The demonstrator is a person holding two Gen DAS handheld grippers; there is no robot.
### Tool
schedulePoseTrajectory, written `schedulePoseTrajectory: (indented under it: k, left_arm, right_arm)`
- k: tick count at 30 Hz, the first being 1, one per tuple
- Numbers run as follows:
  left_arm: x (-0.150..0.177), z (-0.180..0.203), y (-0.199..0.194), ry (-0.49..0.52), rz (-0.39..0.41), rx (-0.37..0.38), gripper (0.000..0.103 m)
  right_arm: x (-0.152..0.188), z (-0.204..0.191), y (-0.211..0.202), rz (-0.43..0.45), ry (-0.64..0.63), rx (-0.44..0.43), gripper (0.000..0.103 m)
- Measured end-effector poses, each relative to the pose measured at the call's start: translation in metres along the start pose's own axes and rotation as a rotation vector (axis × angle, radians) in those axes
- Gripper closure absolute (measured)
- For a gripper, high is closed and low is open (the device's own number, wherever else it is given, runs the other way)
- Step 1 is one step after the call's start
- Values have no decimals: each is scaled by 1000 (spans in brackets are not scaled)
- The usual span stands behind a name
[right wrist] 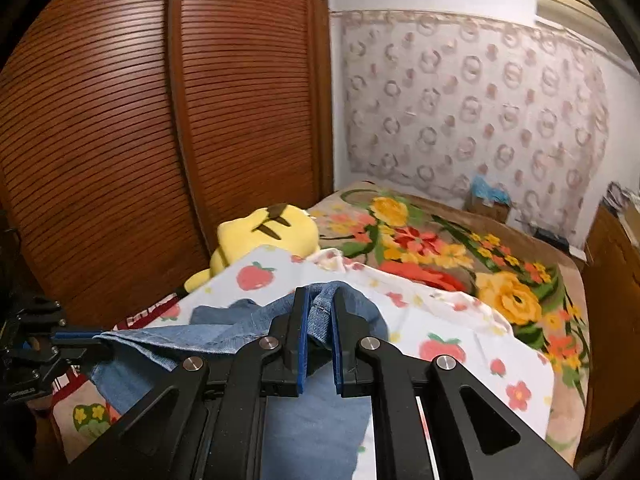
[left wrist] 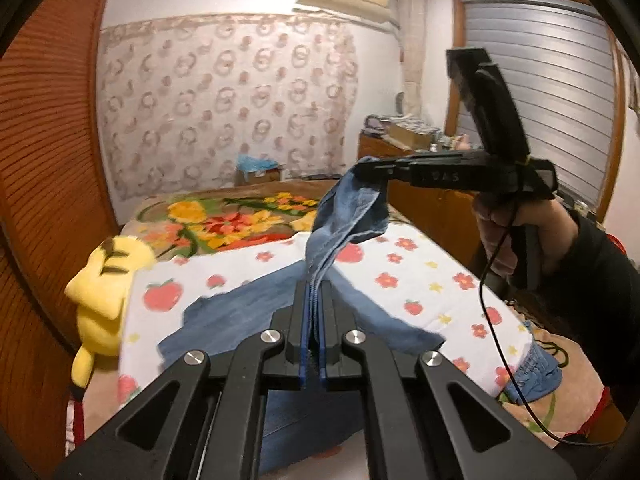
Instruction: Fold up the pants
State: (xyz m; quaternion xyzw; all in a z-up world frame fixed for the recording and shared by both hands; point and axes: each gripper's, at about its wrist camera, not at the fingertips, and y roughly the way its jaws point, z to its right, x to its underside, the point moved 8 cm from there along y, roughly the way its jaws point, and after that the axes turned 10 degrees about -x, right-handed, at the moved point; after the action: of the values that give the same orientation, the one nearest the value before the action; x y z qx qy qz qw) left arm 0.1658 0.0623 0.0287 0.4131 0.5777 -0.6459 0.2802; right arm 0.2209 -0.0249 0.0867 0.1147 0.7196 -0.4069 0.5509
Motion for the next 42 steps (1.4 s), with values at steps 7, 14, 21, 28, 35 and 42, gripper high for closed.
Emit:
schedulePoseTrajectory:
  k: [7,14,21,28,35,42]
  left_arm:
    - [59,-34,18,-73,-90,-36,99]
    - [119,-51,49,-119,-196,-63,99]
    - [151,-56,67,-129,-255,-76,99]
    - [162,-63,71,-157,-269,-85,99]
    - [155,-67,67,-138,-256,-121,98]
    - [129,-69,57,-56,-218,-156,75]
  right_arm:
    - [8,-26,59,-84,-29,-54,93]
    - [10,-36,122,-187,-55,-89,93]
    - [9,-38,143,-222,-43,-100,86]
    - [8,-11,111,-161,6,-49,73]
    - [27,24,63,-137,34,7,72]
    - [47,32,10,-117,13,64,72]
